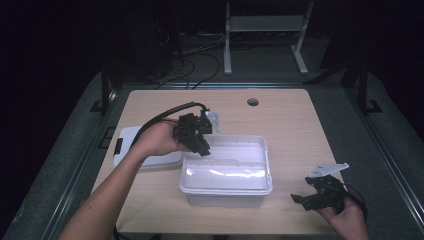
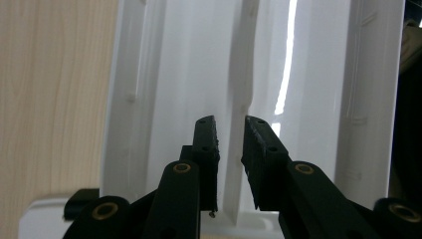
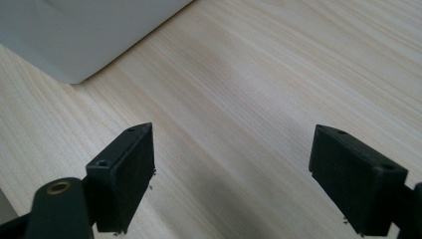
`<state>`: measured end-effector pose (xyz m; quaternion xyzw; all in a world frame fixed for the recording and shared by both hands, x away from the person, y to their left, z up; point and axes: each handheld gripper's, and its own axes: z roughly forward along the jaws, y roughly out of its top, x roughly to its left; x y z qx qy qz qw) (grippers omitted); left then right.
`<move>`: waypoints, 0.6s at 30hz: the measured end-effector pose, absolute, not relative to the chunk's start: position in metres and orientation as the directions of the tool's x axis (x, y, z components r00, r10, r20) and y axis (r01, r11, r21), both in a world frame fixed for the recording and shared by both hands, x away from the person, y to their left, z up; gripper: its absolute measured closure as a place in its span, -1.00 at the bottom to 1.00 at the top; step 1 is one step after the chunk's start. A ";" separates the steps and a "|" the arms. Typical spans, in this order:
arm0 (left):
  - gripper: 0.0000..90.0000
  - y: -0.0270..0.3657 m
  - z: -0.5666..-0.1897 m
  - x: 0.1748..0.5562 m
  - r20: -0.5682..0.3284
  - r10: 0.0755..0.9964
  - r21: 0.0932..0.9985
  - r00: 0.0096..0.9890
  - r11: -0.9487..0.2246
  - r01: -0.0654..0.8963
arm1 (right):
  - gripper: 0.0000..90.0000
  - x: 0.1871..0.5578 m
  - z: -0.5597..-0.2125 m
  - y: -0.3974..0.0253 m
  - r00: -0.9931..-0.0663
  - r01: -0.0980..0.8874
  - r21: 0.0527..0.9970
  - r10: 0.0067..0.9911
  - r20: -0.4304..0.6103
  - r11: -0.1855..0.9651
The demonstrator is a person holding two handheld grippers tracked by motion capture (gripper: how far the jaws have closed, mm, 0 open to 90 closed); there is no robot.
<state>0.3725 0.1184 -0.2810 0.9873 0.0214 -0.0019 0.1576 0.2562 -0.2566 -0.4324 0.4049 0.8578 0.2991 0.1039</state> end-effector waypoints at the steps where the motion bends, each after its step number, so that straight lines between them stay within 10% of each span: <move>1: 0.69 0.123 -0.281 0.373 -0.009 0.047 0.312 0.999 -0.949 0.048 | -0.61 0.256 -0.433 -0.256 -0.650 0.633 0.597 0.757 0.064 0.493; 18: 0.56 0.205 -0.294 0.384 -0.003 0.182 0.337 0.983 -0.926 0.172 | -0.61 0.257 -0.436 -0.253 -0.656 0.636 0.583 0.752 0.064 0.506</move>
